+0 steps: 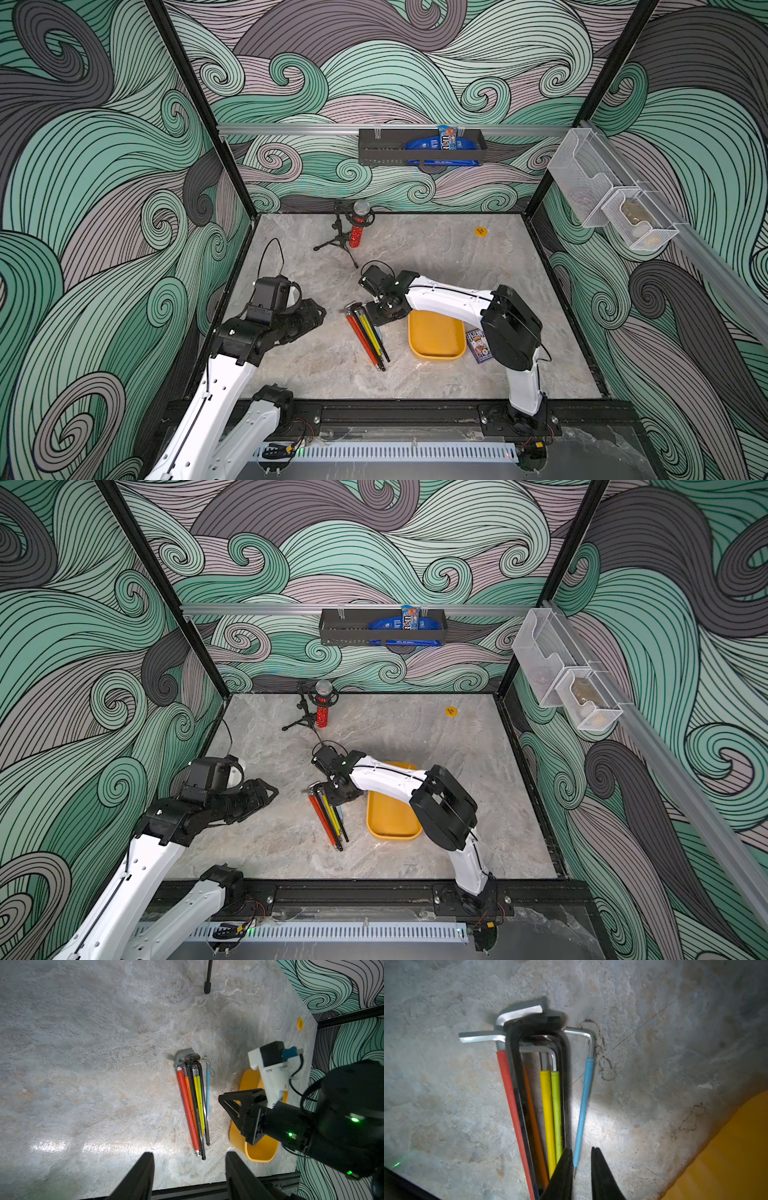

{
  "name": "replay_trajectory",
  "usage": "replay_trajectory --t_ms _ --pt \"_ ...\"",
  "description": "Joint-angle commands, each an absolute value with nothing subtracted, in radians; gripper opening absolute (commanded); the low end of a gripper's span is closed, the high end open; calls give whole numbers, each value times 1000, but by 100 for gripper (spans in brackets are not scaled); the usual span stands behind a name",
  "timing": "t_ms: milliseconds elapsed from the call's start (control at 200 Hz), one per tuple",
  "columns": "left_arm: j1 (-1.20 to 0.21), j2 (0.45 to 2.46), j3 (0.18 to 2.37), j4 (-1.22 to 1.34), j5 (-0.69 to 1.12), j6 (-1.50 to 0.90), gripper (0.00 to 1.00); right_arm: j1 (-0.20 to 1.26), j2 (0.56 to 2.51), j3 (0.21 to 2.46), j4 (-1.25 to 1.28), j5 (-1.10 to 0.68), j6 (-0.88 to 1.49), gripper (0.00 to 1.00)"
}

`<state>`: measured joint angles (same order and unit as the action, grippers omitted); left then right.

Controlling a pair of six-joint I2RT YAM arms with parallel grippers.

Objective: Put the hex key on the desktop into the storage box
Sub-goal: Pick up the Allen key from the center of the board.

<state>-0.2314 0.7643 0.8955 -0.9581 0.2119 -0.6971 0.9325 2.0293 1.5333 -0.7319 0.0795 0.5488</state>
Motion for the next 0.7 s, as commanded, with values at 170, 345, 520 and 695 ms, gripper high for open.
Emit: replay_trajectory --t_ms 170,345,520,695 --pt "-235 767 960 -981 182 -655 60 925 2115 1608 -739 114 544 26" --pt "-235 767 963 -980 180 -657 60 917 2150 1624 -739 124 541 27" --pt "-235 765 962 -977 178 -655 61 917 2184 1650 -739 138 535 27" --pt "-235 766 962 -977 175 -657 61 916 2205 1643 -740 158 556 25"
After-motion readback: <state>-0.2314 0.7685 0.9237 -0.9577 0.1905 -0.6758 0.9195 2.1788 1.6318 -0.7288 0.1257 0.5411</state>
